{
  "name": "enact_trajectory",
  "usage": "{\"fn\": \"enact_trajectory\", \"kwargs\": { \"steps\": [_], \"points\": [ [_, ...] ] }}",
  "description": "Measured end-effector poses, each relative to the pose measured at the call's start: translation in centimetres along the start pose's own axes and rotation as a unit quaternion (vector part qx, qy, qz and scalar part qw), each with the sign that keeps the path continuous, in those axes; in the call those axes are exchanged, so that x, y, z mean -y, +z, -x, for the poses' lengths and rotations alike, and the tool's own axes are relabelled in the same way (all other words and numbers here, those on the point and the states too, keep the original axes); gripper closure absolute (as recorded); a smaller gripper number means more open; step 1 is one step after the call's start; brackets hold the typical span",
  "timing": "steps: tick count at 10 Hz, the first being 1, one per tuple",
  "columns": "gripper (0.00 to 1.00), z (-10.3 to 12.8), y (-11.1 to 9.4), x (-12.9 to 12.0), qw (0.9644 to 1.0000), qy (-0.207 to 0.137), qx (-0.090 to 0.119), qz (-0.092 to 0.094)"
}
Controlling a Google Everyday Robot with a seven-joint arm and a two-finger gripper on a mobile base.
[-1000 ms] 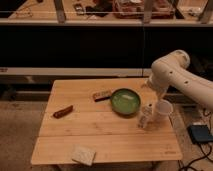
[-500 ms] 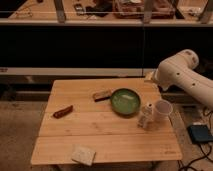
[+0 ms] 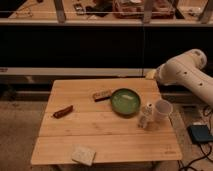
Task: Drag the ceramic bowl in a circle
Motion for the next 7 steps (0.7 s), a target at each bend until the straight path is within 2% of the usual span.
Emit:
{"fn": "enact_trajectory", "kwargs": {
  "steps": [2, 4, 5, 7],
  "points": [
    [0.35, 0.7, 0.4, 0.0, 0.9999, -0.011, 0.013, -0.001],
    [0.35, 2.4, 2.1, 1.7, 0.9974, -0.044, 0.054, -0.019],
    [0.35, 3.2, 3.4, 3.2, 0.9939, -0.064, 0.08, -0.041],
    [0.35, 3.8, 5.9, 6.0, 0.9856, -0.105, 0.108, -0.077]
  ]
}}
